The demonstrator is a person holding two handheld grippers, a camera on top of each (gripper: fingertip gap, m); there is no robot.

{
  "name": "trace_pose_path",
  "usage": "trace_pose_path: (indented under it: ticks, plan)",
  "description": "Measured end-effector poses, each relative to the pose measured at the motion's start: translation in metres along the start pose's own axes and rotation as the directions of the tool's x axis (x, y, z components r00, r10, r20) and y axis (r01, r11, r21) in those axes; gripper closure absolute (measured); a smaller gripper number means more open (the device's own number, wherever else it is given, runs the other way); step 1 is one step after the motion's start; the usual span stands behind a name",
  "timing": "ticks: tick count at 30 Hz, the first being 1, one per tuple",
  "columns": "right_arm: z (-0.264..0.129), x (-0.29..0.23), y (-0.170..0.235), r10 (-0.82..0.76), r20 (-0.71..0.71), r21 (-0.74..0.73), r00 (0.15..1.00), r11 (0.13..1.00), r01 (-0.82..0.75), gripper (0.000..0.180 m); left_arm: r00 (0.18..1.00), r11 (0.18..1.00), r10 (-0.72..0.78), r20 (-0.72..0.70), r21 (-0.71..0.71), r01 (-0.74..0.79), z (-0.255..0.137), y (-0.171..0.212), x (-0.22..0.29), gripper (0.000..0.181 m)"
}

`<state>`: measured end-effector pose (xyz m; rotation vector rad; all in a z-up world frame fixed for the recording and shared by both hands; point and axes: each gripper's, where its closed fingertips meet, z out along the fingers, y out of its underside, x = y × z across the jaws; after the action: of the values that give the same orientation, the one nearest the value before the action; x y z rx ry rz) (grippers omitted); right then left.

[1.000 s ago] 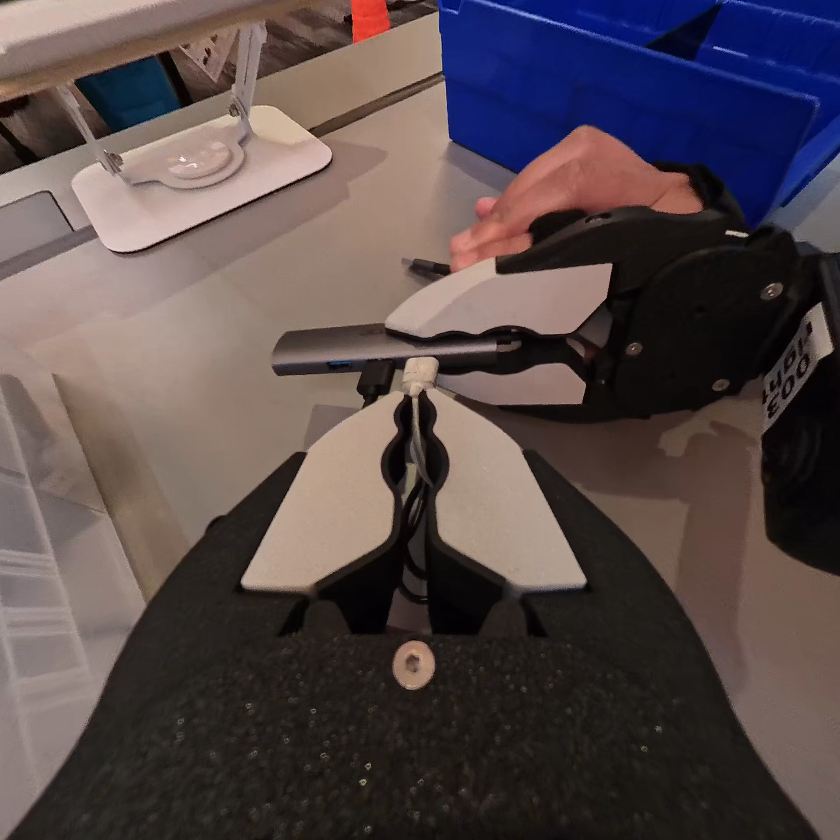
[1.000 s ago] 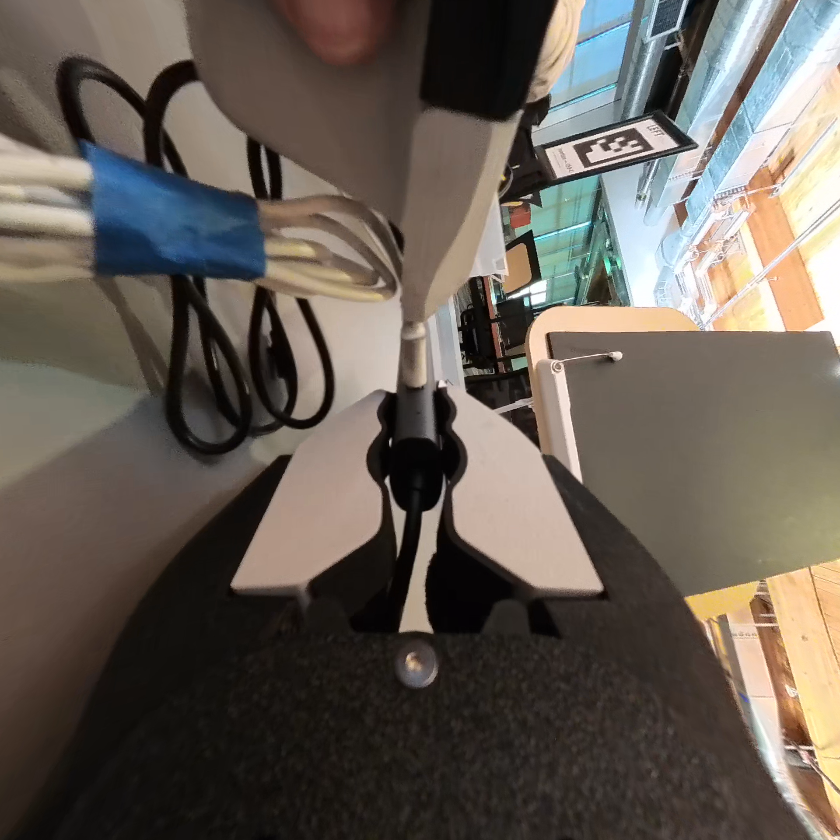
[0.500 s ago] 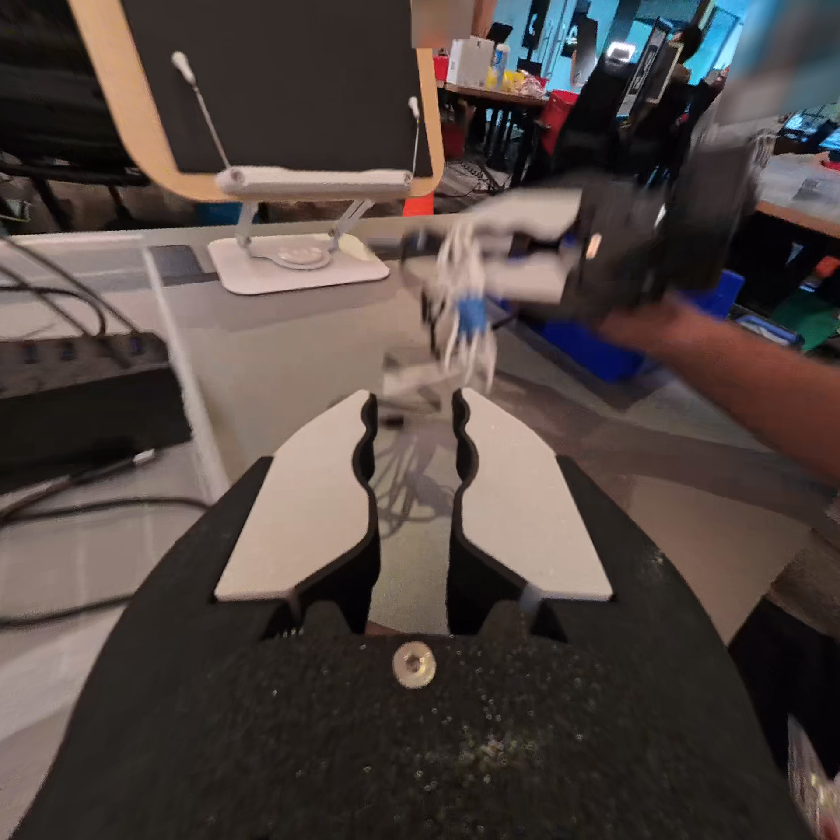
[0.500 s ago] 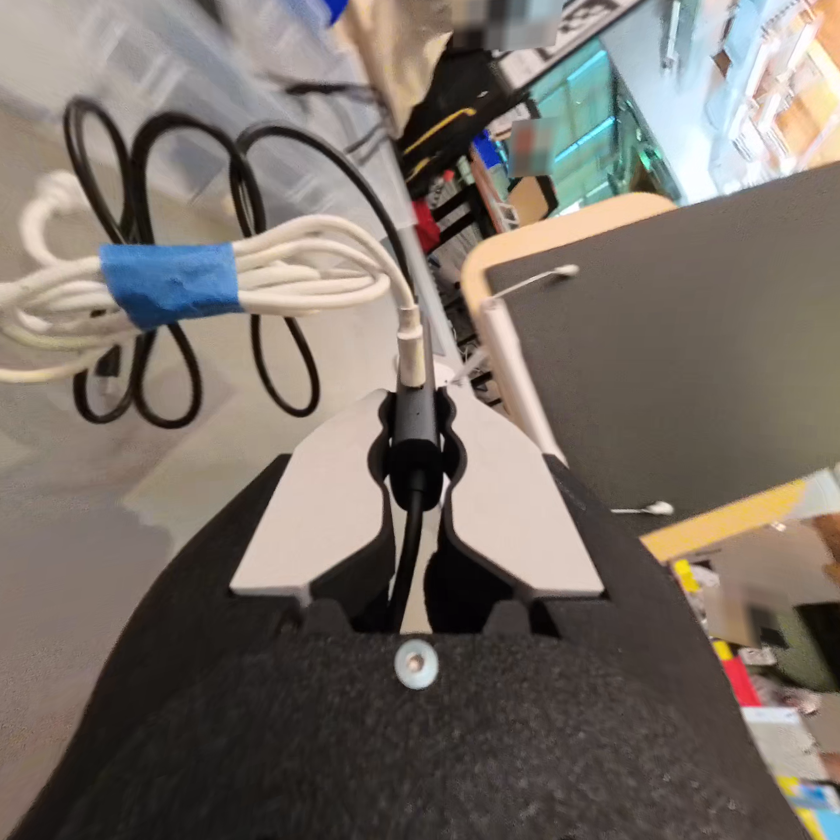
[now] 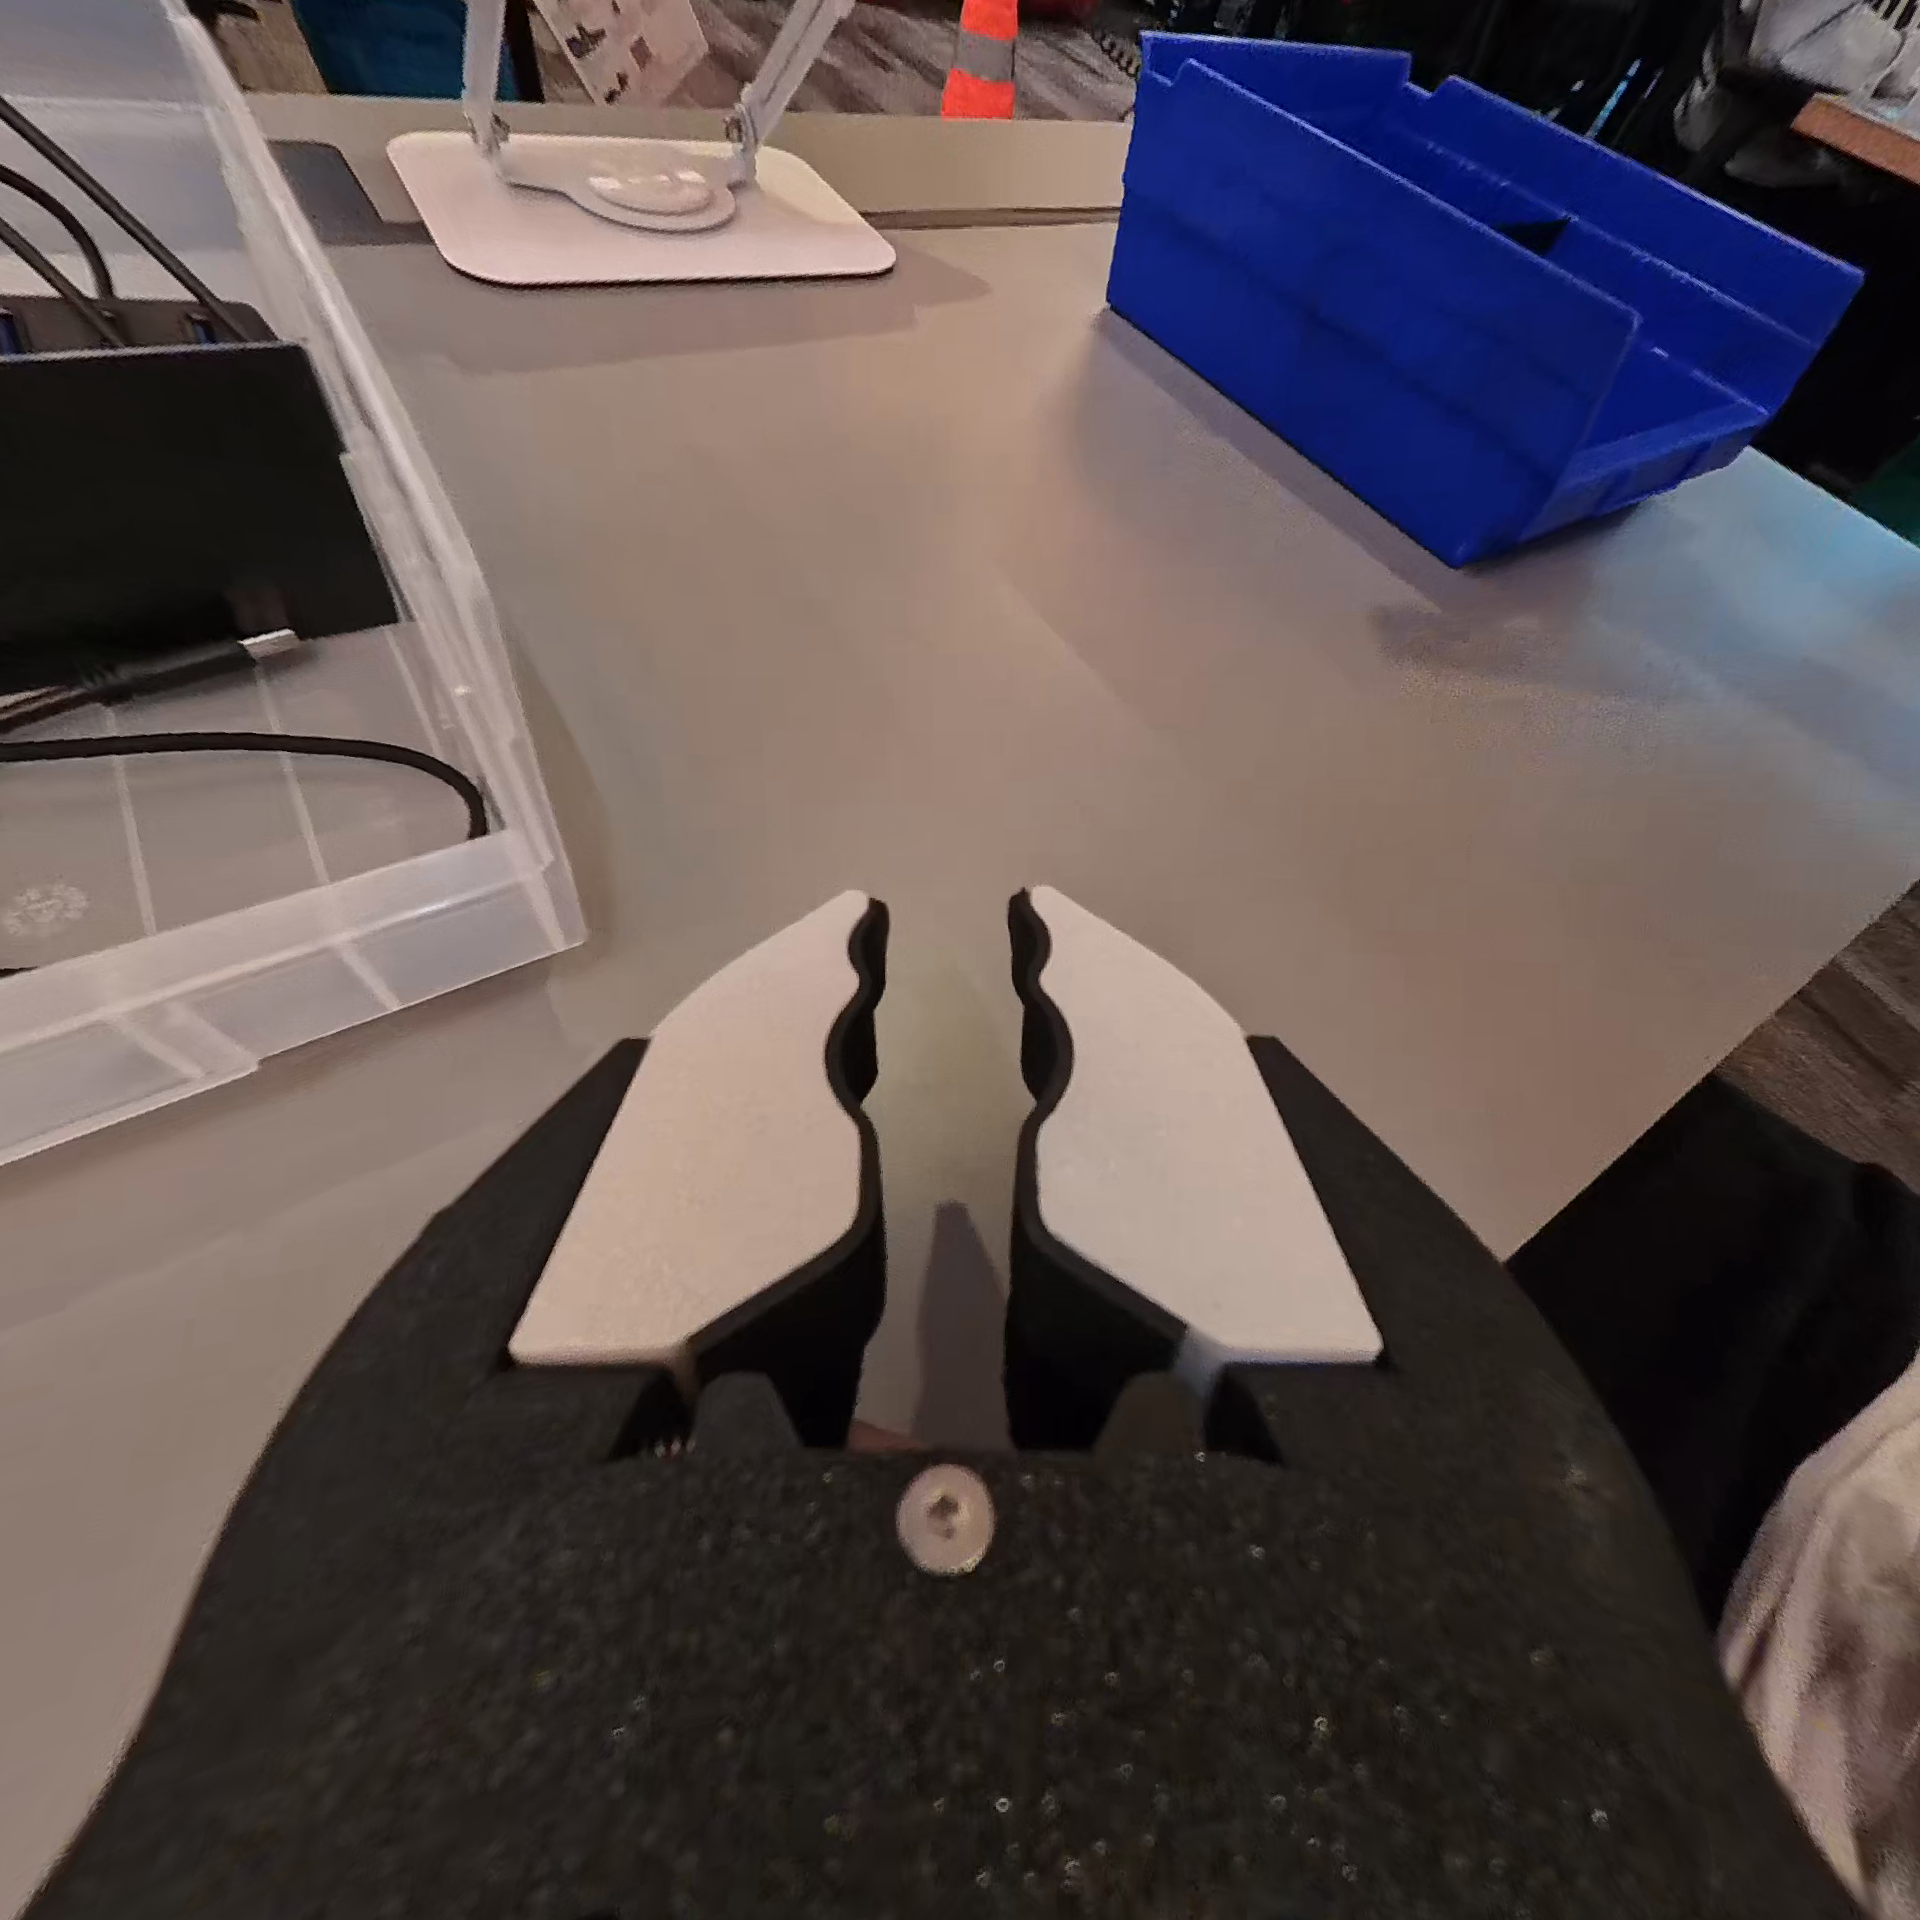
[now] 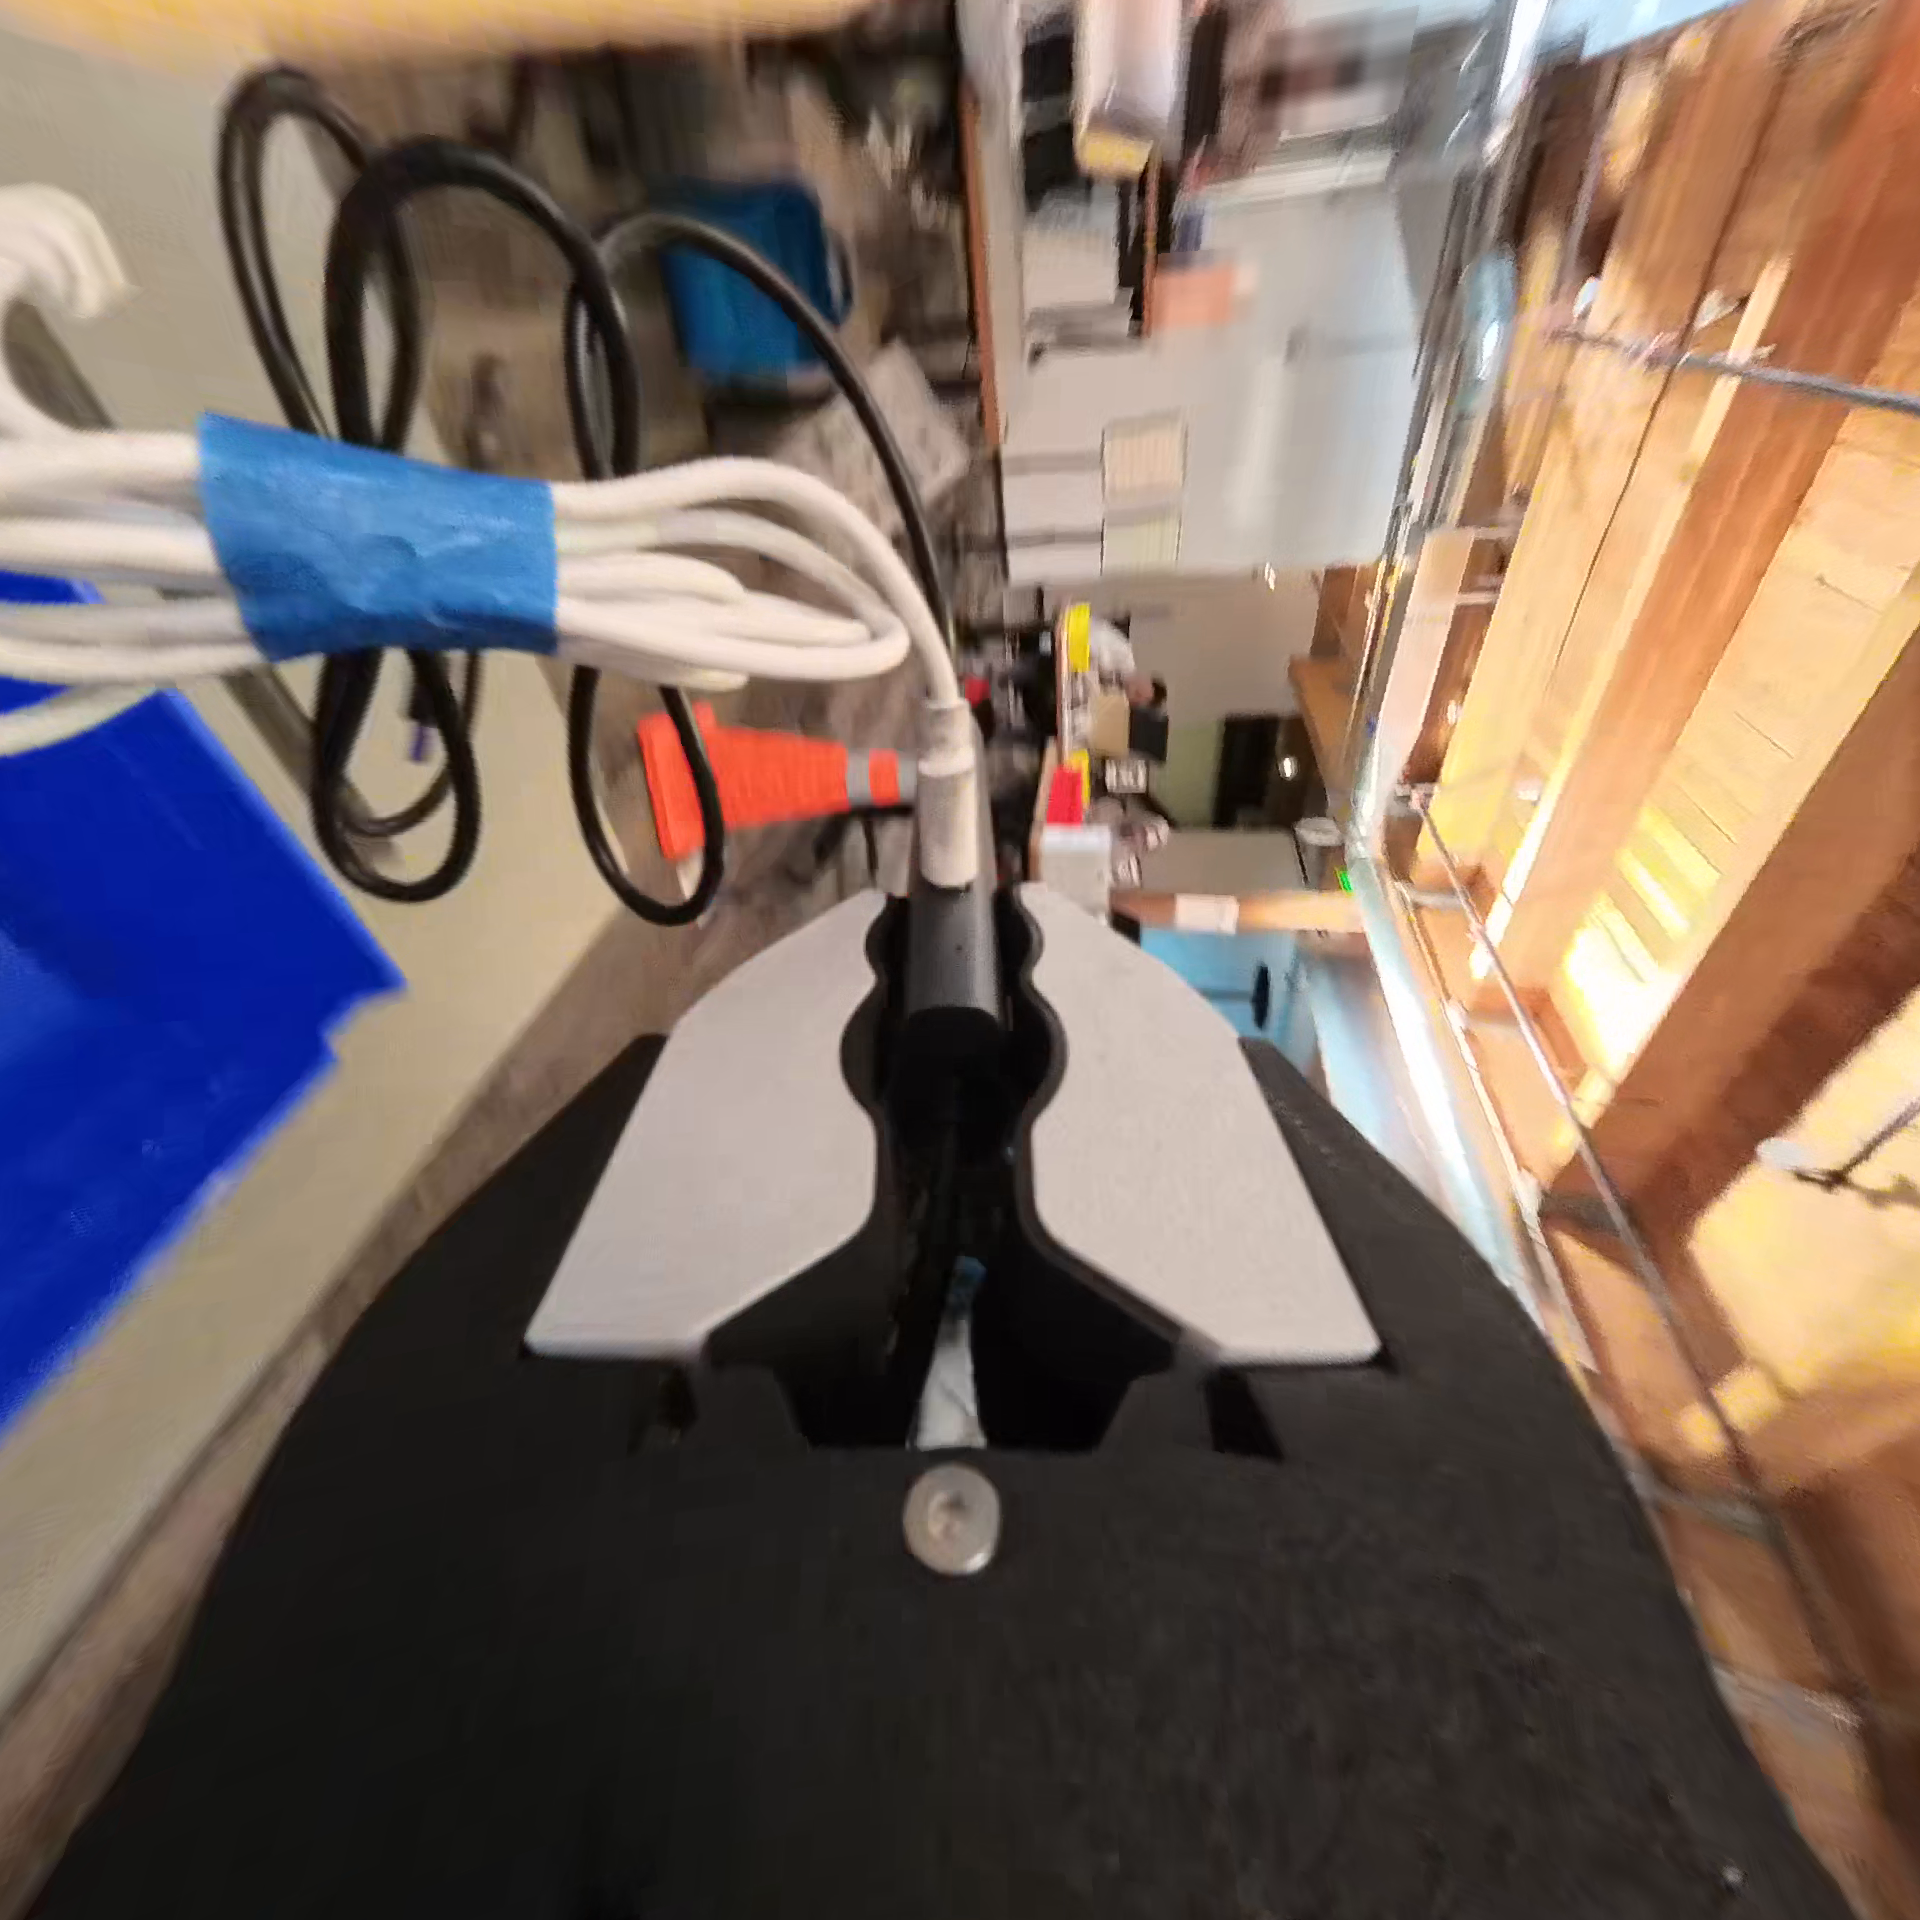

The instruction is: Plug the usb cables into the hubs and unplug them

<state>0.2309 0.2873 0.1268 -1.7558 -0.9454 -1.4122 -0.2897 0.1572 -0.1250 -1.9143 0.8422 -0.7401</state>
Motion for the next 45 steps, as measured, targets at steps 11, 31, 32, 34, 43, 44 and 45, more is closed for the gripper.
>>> trace_pose_path:
  ticks: [11,31,32,34,43,44,45]
  plan:
    - [0.019,-0.162,0.014,-0.230,0.611,0.003,0.757,0.958,0.288,0.162,0.999,0.997,0.050,-0.018,-0.051,-0.051,0.008,0.008,0.015,0.158]
    - [0.022,-0.248,-0.028,0.069,0.997,-0.069,0.019,0.997,0.042,0.162,0.976,0.991,-0.124,-0.179,-0.062,0.115,0.008,0.009,0.023,0.158]
    - [0.028,-0.239,-0.024,0.041,0.996,-0.048,0.074,0.994,0.100,0.162,0.973,0.990,-0.138,-0.185,-0.055,0.130,0.008,0.008,0.022,0.158]
    - [0.036,-0.216,-0.020,-0.026,0.985,-0.011,0.168,0.977,0.212,0.163,0.971,0.988,-0.150,-0.188,-0.055,0.142,0.008,0.007,0.020,0.158]
    - [0.019,-0.204,-0.055,0.015,0.988,-0.052,0.153,0.970,0.237,0.163,0.963,0.984,-0.169,-0.212,-0.100,0.150,0.011,0.014,0.028,0.158]
    - [0.022,-0.211,-0.056,0.011,0.988,-0.046,0.155,0.973,0.224,0.162,0.964,0.984,-0.164,-0.211,-0.098,0.146,0.010,0.014,0.028,0.158]
    - [0.024,-0.219,-0.057,0.020,0.989,-0.049,0.144,0.977,0.206,0.162,0.965,0.985,-0.159,-0.209,-0.093,0.143,0.009,0.013,0.029,0.158]
